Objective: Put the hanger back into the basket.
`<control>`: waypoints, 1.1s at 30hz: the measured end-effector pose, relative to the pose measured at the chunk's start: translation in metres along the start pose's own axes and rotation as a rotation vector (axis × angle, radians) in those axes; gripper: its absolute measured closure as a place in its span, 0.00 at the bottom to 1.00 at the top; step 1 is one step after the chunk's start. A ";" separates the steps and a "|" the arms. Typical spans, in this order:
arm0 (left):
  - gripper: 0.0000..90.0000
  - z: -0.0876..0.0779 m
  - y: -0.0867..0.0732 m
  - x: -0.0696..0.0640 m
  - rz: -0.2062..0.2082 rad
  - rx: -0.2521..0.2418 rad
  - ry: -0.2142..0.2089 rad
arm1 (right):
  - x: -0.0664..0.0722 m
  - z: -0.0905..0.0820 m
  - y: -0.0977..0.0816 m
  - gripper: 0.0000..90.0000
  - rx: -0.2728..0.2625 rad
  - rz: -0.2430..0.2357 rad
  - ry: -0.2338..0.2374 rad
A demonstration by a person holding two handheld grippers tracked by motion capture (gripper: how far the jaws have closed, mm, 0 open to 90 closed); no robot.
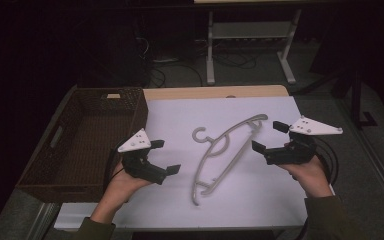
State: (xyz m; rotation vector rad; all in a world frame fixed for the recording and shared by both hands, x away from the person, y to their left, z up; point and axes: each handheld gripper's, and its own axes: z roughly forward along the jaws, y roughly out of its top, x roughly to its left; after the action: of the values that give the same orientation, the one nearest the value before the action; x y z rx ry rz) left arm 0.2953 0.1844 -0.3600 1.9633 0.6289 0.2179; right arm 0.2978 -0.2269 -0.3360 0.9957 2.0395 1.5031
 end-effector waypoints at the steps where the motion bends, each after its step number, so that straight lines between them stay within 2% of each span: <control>1: 0.00 0.003 -0.002 0.000 0.003 0.012 0.003 | -0.001 0.002 -0.001 0.01 0.012 0.002 -0.004; 6: 0.00 0.020 -0.017 0.003 -0.006 0.065 0.015 | -0.009 0.018 -0.004 0.01 0.070 0.000 -0.010; 11: 0.00 0.025 -0.025 0.006 -0.015 0.088 0.016 | -0.015 0.030 -0.008 0.04 0.130 -0.002 -0.015; 15: 0.00 0.026 -0.031 0.008 -0.014 0.098 0.020 | -0.020 0.037 -0.009 0.09 0.150 -0.004 -0.024; 16: 0.00 0.027 -0.033 0.009 -0.014 0.104 0.021 | -0.025 0.041 -0.009 0.15 0.152 0.000 -0.027; 20: 0.00 0.027 -0.036 0.010 -0.017 0.108 0.020 | -0.033 0.050 -0.010 0.21 0.183 0.025 -0.030; 21: 0.00 0.027 -0.037 0.011 -0.023 0.107 0.020 | -0.037 0.058 -0.010 0.25 0.215 0.028 -0.039; 24: 0.00 0.027 -0.037 0.012 -0.026 0.107 0.020 | -0.041 0.065 -0.010 0.30 0.231 0.032 -0.042; 27: 0.00 0.026 -0.038 0.013 -0.028 0.109 0.021 | -0.048 0.079 -0.008 0.38 0.287 0.041 -0.062; 29: 0.00 0.026 -0.037 0.013 -0.023 0.104 0.020 | -0.051 0.081 -0.007 0.41 0.296 0.038 -0.065; 33: 0.00 0.027 -0.038 0.012 -0.031 0.107 0.015 | -0.062 0.096 -0.008 0.54 0.351 0.072 -0.082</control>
State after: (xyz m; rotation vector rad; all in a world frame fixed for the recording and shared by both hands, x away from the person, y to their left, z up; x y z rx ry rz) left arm 0.3045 0.1827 -0.4072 2.0547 0.6926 0.1828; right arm 0.4025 -0.2133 -0.3801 1.2521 2.2760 1.1357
